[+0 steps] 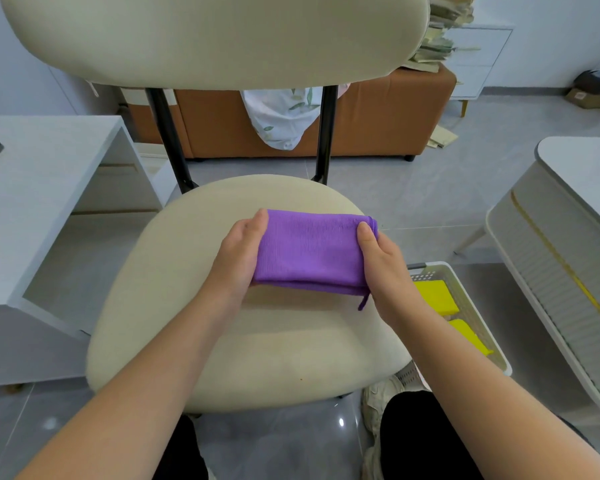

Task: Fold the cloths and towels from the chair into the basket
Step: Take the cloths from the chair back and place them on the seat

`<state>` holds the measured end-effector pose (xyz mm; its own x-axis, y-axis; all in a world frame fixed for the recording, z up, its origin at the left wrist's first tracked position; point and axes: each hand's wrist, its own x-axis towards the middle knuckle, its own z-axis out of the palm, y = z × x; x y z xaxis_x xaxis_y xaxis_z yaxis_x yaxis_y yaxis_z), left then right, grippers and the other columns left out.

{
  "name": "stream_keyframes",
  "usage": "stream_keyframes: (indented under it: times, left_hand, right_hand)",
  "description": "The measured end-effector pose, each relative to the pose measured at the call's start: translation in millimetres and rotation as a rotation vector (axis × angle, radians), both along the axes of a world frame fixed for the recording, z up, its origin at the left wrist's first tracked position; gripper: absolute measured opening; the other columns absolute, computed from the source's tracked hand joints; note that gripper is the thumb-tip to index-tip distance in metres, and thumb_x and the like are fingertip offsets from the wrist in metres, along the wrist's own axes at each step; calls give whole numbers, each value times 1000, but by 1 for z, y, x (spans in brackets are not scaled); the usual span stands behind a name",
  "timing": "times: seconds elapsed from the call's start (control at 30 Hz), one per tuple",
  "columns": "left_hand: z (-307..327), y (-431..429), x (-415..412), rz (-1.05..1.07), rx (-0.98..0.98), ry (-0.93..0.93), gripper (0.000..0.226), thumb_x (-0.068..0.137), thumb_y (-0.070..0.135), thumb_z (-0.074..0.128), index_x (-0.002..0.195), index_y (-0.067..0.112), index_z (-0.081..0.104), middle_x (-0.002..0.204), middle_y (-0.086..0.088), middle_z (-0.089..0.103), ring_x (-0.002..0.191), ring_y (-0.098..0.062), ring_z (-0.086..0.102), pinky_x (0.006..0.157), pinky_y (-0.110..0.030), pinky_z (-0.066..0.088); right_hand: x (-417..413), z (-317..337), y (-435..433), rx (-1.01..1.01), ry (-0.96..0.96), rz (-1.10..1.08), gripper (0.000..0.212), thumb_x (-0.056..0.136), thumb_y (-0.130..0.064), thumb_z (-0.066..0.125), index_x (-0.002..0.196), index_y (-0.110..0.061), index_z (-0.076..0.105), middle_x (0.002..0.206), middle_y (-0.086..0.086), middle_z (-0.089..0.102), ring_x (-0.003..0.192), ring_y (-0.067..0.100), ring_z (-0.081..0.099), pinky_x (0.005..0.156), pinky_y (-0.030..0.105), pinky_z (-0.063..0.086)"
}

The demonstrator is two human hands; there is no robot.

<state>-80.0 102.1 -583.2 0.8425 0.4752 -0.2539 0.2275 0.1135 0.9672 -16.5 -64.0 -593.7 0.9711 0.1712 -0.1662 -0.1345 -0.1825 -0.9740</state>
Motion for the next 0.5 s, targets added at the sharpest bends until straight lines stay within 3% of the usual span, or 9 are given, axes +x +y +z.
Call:
stream_keyframes:
  times: [0.1,0.2,0.3,0.37,0.43,0.5]
  left_hand:
    - [2,0,-7,-103,-40,24,36,91,32,59,124,23,49,99,1,64,74,-14,65,56,-33,55]
    - [-1,1,-9,-112,14,37,37,90,21,61,125,18,50,95,-2,69,67,-14,67,58,-33,56]
    - [1,2,-8,-95,-46,61,29,90,21,62,117,13,54,78,-1,68,52,-16,64,46,-25,51]
    - [4,1,-8,-127,-89,103,19,91,24,60,105,12,58,61,2,64,43,-15,58,40,-22,47]
    - [4,0,-9,-162,-145,145,13,92,26,59,90,13,60,50,5,58,38,-12,52,37,-19,43]
    - [6,0,-9,-184,-199,170,16,93,29,57,85,15,60,49,4,56,36,-12,50,36,-17,41]
  right_hand:
    - [4,2,-5,80,100,27,28,100,-40,39,92,-25,61,101,-5,64,96,13,60,90,33,48]
    - [7,-1,-6,38,151,36,30,98,-42,42,98,-18,61,103,1,62,93,15,57,88,35,47]
    - [10,-1,-6,-49,138,1,39,96,-43,46,102,-6,60,97,5,57,86,17,52,78,32,42]
    - [13,0,-8,-59,161,-11,36,95,-43,48,94,-9,61,92,5,56,80,16,52,72,30,41]
    - [14,4,-10,-39,262,6,33,95,-44,48,86,-15,59,77,1,59,61,11,57,55,23,44]
    - [11,9,-13,-15,375,65,30,97,-42,46,84,-15,55,51,-1,54,36,10,50,35,16,34]
